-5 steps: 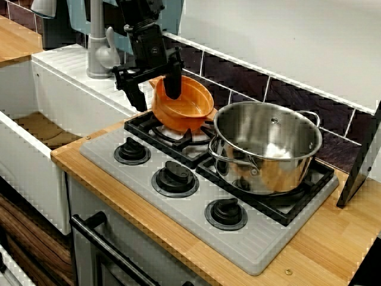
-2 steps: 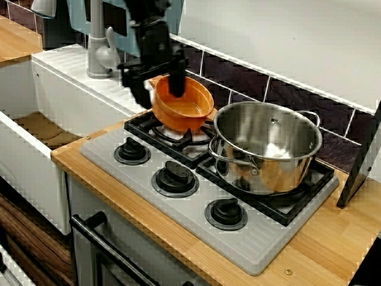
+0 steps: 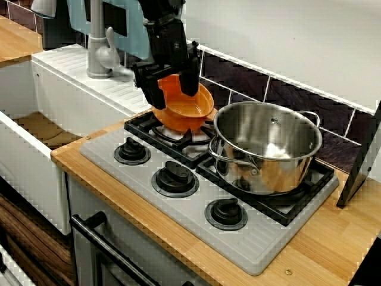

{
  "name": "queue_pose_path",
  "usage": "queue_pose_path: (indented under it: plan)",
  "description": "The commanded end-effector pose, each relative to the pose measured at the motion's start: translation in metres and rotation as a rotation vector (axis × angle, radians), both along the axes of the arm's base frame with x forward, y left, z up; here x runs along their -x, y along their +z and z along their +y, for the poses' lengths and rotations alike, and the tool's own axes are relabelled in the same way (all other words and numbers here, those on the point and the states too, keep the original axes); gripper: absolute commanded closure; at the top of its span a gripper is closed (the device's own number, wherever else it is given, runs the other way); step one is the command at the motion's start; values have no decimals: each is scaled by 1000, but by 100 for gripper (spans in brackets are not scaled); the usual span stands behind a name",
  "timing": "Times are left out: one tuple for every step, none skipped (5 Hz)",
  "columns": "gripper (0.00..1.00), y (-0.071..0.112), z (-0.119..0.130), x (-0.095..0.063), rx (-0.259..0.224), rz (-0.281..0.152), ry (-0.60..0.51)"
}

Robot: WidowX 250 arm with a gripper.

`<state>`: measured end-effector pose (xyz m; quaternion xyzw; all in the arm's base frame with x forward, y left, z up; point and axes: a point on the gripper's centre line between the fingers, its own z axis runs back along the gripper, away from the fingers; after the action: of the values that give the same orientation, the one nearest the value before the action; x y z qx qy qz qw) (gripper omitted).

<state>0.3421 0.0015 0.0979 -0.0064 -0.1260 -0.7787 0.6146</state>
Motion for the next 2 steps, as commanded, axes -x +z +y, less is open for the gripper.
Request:
queue_pose_path:
  plan:
    - [0,3,-3,-11,-58,-93,46]
    - [0,-10,-1,-13,-75,-89,70]
